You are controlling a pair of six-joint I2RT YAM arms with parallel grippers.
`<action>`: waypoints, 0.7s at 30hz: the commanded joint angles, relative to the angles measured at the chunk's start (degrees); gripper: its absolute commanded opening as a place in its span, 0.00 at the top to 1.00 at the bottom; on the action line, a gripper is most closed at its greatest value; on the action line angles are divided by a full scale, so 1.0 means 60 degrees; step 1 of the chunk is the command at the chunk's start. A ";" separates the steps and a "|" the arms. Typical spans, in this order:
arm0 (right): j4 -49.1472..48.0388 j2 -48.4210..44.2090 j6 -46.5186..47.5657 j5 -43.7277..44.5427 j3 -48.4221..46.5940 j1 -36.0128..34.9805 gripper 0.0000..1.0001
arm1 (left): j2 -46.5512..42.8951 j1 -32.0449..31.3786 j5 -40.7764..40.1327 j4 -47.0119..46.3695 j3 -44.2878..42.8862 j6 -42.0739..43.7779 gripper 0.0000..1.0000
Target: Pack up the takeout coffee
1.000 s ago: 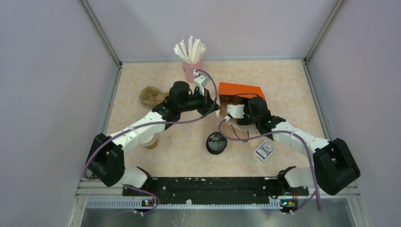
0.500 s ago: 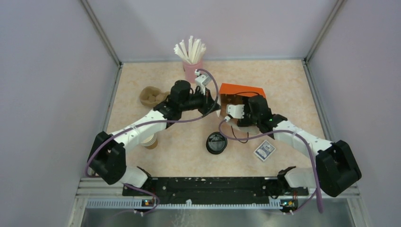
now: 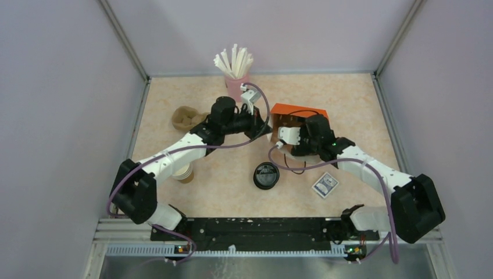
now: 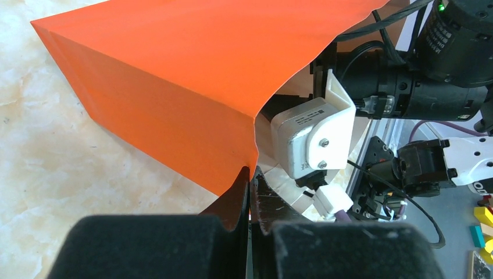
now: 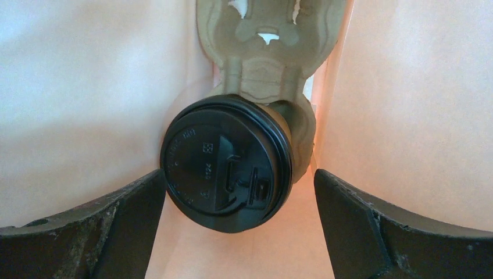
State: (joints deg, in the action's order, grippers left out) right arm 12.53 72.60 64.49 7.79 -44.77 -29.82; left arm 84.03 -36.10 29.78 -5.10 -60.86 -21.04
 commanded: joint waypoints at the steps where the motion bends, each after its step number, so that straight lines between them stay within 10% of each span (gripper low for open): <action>1: 0.0284 -0.0345 -0.0211 -0.0460 -0.0597 0.0093 0.04 | 0.0074 -0.0018 0.0189 -0.0237 -0.0460 0.0078 1.00; 21: 0.1255 -0.0638 -0.0382 -0.0873 -0.0968 0.0107 0.03 | 0.0321 -0.0011 0.0165 0.0177 -0.0955 0.0226 1.00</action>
State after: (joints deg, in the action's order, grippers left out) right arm 17.61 71.22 62.87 5.32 -47.13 -29.80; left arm 85.69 -36.12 30.09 -2.76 -63.99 -20.73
